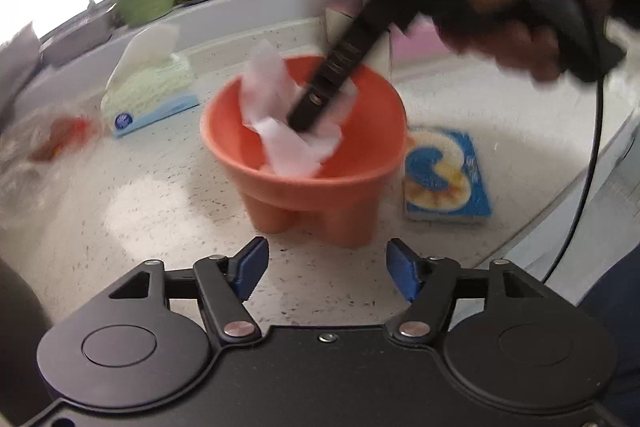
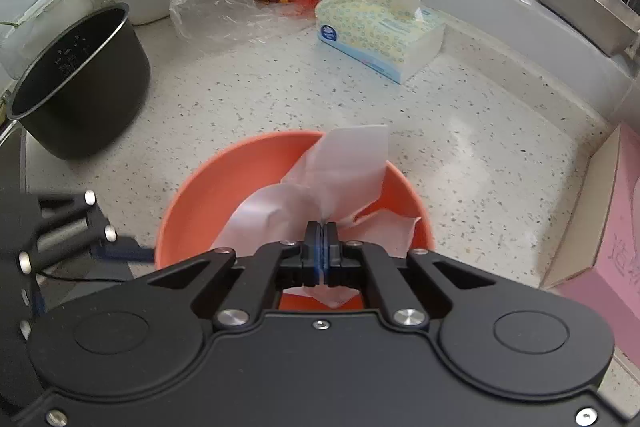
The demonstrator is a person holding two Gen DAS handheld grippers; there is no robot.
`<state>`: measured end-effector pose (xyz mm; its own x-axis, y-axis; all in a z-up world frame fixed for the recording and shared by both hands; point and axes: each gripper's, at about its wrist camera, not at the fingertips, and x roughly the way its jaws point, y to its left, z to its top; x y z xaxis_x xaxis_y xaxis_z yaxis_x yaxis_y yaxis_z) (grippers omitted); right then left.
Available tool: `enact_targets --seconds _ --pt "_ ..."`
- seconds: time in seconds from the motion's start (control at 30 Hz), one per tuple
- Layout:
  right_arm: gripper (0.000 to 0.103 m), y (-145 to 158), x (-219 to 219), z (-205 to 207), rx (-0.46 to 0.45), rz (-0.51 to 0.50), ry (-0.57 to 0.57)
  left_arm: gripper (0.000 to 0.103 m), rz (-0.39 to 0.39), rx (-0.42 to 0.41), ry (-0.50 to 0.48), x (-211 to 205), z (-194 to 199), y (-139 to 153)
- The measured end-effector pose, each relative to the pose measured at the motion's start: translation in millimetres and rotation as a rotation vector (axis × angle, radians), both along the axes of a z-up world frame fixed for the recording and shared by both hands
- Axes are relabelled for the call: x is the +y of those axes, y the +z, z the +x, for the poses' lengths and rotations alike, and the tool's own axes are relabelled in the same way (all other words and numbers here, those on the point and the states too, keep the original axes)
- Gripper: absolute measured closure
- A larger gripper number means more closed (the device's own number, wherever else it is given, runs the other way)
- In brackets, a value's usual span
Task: Clean bowl
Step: 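Wipe the bowl's inner wall with the tissue in the right gripper, then grasp and tilt the bowl with the left gripper while the right gripper wipes inside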
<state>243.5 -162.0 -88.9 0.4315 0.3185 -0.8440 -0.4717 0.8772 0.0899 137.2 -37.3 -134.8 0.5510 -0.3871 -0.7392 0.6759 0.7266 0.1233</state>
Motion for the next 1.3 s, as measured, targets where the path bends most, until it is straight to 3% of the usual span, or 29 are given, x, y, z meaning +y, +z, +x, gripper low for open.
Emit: enact_targets --seconds 0.17,0.27,0.4,0.47,0.5,0.57,0.97,1.13,1.3 --pt "0.101 4.0 -5.3 -5.4 -0.007 0.010 -0.001 0.036 -0.089 0.071 0.097 -20.0 9.7 -14.1" --pt "0.101 5.6 -12.1 -11.1 -0.004 0.025 -0.012 0.035 -0.067 0.040 0.127 -30.8 12.8 -19.9" --pt "0.101 4.3 -20.1 -16.7 0.006 0.028 -0.025 0.035 -0.100 0.015 0.193 -37.5 19.7 -23.0" --pt "0.101 2.9 -23.4 -19.3 0.013 0.029 -0.032 0.047 -0.121 0.005 0.200 -38.9 21.2 -23.8" --pt "0.101 2.6 -24.4 -21.1 0.014 0.030 -0.033 0.064 -0.129 -0.001 0.202 -38.6 21.7 -22.9" --pt "0.101 3.0 -26.2 -24.5 0.010 0.036 -0.039 0.065 -0.150 0.004 0.206 -36.9 24.6 -20.0" --pt "0.101 33.4 -41.0 -56.8 -0.035 0.112 -0.073 0.066 -0.152 0.069 0.056 7.4 19.1 -13.6" --pt "0.101 27.2 -37.5 -78.3 0.000 0.073 -0.051 0.065 -0.106 0.076 0.020 12.4 17.6 -13.7" --pt "0.101 19.1 -46.9 -83.5 0.032 0.049 -0.112 0.065 -0.090 0.082 0.009 19.5 16.7 -14.9"
